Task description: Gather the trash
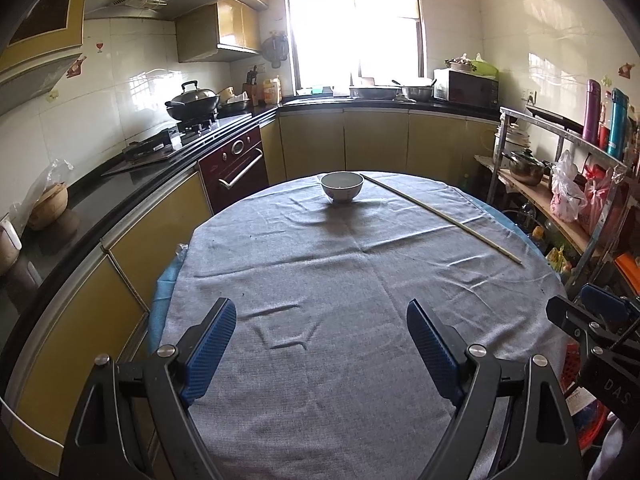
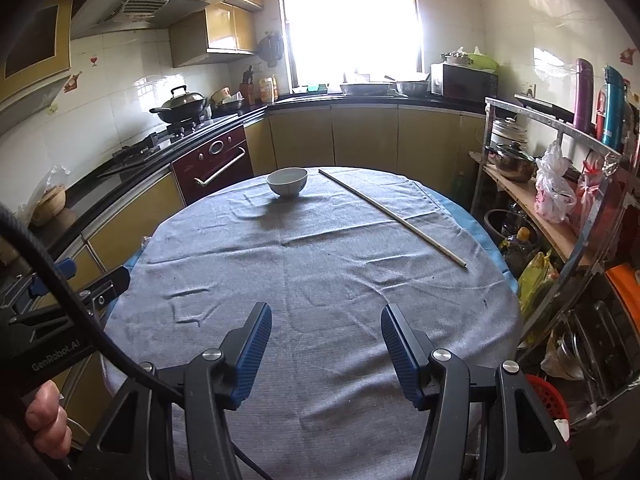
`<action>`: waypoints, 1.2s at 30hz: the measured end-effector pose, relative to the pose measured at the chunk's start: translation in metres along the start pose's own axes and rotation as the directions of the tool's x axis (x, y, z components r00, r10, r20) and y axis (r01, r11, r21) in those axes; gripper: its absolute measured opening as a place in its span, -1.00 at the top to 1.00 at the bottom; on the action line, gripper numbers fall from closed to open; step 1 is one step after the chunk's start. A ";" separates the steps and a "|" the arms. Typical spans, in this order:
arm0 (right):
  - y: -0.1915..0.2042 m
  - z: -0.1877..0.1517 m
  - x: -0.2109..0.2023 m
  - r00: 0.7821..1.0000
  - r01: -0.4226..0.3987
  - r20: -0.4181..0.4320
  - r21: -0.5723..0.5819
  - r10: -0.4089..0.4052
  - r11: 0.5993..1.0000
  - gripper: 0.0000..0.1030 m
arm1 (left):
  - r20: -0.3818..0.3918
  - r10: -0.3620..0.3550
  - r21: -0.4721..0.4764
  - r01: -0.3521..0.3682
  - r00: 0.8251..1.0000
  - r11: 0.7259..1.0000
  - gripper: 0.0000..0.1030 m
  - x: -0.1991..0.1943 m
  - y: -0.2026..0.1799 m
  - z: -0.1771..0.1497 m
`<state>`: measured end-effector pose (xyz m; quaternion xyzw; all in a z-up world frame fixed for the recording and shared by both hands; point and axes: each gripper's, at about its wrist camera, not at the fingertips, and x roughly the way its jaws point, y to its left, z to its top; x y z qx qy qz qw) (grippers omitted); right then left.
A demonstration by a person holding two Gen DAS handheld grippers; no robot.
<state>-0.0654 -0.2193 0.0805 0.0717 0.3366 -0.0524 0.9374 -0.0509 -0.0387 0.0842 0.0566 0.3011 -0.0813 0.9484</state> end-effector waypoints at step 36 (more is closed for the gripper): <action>-0.001 -0.017 0.006 0.999 0.017 -0.029 0.032 -0.016 0.999 -0.18 | -0.030 -0.001 0.032 0.002 1.000 0.999 -0.70 0.005 0.001 -0.013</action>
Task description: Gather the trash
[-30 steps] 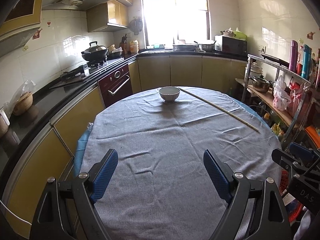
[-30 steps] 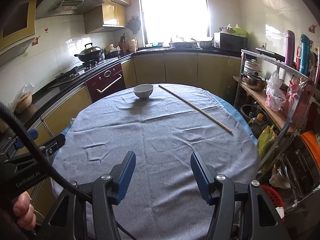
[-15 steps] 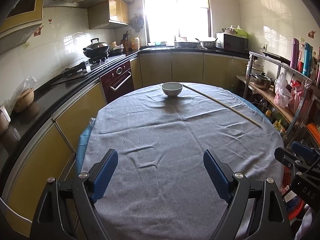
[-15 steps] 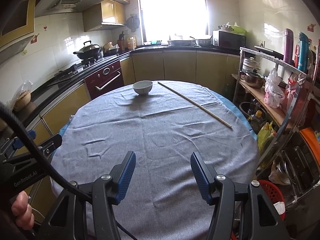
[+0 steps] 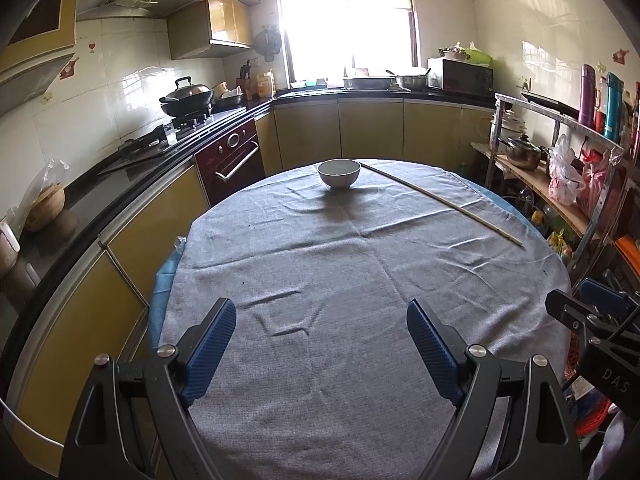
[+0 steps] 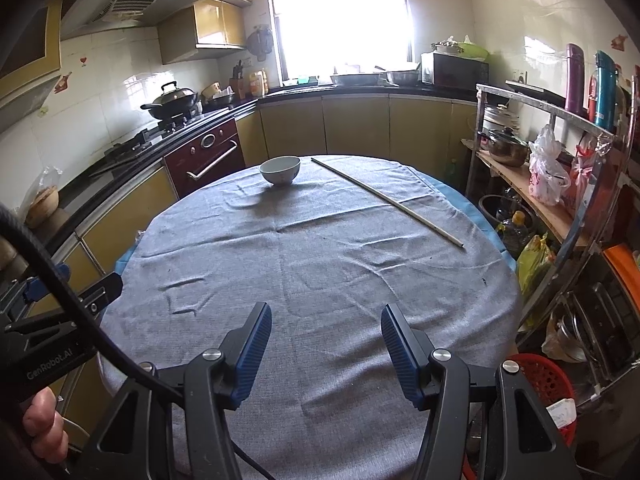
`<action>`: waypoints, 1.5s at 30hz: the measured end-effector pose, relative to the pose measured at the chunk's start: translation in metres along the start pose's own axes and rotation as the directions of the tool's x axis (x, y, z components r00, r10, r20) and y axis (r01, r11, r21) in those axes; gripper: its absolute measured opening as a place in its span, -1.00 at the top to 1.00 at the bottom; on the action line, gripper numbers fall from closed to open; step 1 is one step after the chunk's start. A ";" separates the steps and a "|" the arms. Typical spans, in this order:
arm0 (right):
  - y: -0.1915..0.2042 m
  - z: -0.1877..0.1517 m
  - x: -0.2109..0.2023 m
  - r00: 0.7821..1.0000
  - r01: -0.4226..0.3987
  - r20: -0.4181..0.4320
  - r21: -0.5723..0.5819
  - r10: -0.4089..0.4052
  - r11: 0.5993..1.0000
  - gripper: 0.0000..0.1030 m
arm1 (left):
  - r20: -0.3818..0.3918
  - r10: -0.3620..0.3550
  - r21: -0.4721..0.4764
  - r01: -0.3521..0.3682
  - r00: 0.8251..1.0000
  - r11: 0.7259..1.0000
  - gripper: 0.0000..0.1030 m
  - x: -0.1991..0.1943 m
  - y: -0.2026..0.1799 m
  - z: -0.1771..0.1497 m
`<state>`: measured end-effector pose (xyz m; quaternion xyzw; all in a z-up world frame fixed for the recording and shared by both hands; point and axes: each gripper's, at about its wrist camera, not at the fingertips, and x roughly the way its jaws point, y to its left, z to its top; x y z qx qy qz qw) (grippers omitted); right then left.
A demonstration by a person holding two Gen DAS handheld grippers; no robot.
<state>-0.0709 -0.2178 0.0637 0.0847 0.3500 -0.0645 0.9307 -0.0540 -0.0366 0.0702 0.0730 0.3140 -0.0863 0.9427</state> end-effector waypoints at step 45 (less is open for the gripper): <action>0.000 0.014 0.018 1.000 -0.026 -0.004 -0.008 0.026 1.000 -0.18 | -0.014 0.013 -0.002 -0.013 1.000 1.000 -0.70 0.013 -0.008 0.010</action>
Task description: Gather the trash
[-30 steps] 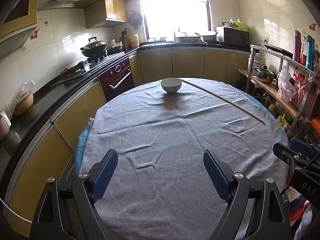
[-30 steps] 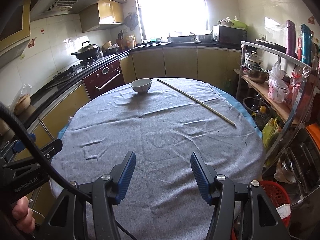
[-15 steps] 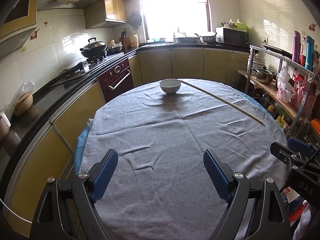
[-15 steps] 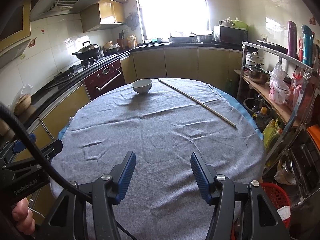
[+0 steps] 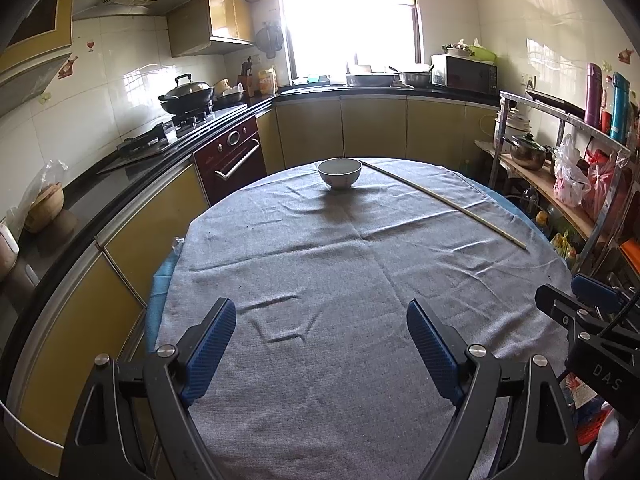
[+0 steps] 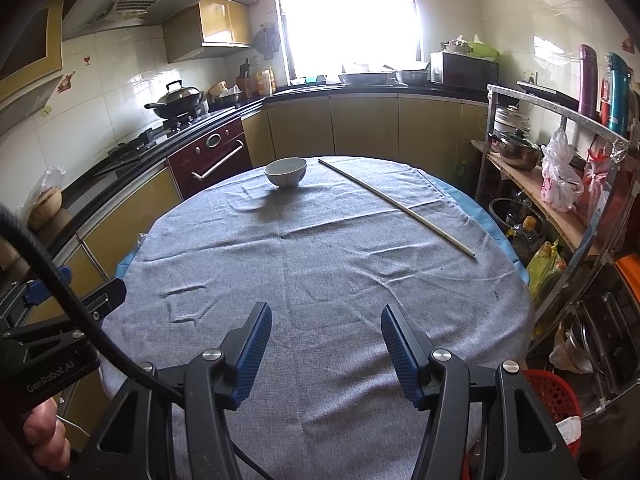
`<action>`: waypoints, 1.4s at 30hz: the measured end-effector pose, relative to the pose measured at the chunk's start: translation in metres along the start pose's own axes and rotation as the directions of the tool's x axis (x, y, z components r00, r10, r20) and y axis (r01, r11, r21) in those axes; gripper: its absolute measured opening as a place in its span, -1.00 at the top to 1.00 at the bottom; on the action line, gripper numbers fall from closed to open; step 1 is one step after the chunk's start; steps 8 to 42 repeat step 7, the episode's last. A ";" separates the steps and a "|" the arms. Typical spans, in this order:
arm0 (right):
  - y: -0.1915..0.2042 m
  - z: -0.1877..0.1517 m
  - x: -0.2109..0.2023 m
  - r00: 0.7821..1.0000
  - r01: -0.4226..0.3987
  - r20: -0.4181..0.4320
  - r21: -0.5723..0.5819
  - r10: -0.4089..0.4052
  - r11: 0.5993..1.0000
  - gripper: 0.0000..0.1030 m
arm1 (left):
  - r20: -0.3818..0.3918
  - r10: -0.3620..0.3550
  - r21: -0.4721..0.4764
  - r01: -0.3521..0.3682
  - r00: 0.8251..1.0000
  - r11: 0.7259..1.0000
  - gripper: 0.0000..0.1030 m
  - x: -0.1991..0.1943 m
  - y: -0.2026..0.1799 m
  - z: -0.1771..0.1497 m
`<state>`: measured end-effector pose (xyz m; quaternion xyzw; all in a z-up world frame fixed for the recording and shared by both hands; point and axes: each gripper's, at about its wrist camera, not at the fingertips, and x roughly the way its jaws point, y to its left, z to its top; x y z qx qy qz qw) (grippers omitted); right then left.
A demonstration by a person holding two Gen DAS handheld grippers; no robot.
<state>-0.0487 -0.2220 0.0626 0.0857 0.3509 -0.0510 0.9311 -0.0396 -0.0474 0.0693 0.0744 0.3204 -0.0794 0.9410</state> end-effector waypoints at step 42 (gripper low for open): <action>-0.006 0.000 0.016 1.000 0.002 -0.009 0.007 -0.002 1.000 -0.18 | -0.036 0.000 -0.009 0.000 0.999 1.000 -0.70 0.022 -0.003 -0.003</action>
